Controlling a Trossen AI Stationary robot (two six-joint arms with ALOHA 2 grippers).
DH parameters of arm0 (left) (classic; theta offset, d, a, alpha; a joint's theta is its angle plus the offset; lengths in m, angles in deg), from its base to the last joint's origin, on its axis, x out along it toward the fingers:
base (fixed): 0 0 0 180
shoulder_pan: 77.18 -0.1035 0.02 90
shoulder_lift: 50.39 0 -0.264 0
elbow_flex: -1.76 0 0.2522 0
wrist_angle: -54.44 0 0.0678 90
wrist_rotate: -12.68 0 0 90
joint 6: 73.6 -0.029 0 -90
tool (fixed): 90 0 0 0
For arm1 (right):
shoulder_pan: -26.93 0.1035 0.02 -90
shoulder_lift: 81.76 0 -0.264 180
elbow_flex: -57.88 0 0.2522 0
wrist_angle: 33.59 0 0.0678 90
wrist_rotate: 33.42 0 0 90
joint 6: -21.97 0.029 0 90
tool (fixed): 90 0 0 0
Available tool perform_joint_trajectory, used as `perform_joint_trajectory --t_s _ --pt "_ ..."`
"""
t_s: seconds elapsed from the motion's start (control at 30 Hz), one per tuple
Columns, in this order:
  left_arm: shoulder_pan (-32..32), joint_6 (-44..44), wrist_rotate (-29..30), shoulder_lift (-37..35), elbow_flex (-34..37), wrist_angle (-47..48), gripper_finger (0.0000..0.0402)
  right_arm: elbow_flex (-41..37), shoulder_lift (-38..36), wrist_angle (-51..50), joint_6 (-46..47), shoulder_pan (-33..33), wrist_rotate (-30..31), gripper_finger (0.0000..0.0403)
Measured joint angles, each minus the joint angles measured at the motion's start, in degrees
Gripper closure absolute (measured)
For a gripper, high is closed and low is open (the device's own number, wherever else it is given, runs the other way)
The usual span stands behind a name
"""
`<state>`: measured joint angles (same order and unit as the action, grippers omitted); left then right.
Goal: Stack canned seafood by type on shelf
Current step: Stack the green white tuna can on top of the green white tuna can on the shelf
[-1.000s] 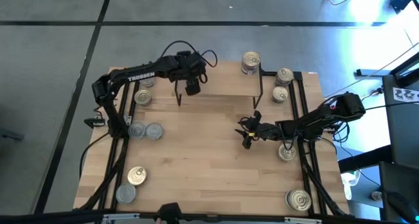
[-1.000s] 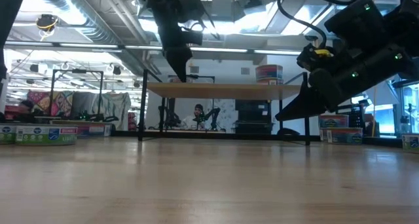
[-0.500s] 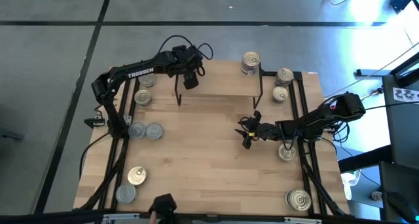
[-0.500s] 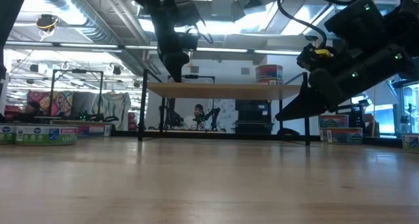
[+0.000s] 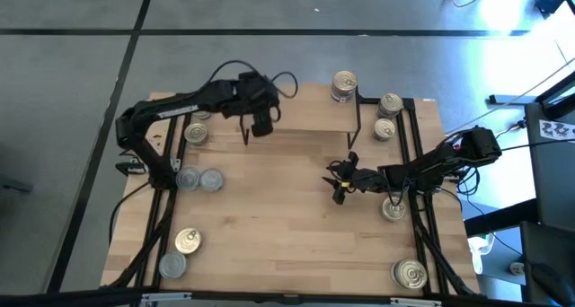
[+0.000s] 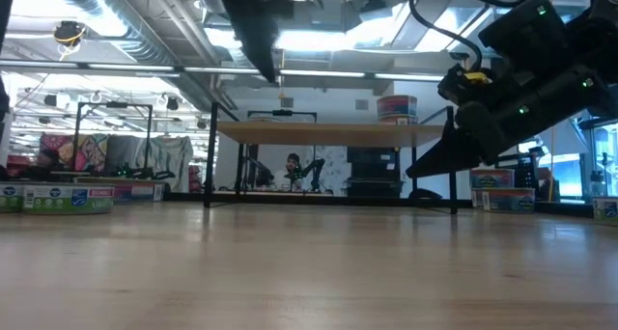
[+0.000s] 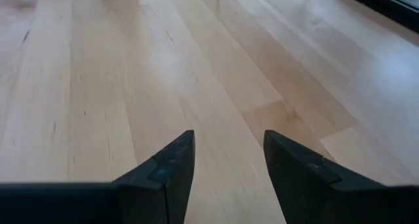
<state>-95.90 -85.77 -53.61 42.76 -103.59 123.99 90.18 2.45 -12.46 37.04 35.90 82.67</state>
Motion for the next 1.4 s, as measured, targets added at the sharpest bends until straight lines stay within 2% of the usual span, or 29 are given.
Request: perform_joint_trajectory --t_s 0.17,0.3,0.7,1.07,1.4 --pt "7.04 9.09 -2.1 -3.74 0.56 8.91 0.0188 0.0 0.0 0.2 -0.04 0.0 -0.13 0.0221" --pt "12.4 16.97 -3.18 -6.06 3.8 14.67 0.0192 0.0 0.0 0.57 -0.03 0.0 -0.92 0.0221" --pt "24.52 39.87 -3.86 -16.86 26.9 15.72 0.021 0.0 0.0 1.23 -0.31 0.01 -1.62 0.0221" --pt "26.49 48.24 -7.88 -17.25 42.41 13.56 0.0235 0.0 0.0 1.48 -1.42 0.0 -1.55 0.0221" --pt "24.12 50.85 -12.35 -16.81 49.81 8.37 0.0292 0.0 0.0 1.91 -1.42 0.0 -1.51 0.0221"
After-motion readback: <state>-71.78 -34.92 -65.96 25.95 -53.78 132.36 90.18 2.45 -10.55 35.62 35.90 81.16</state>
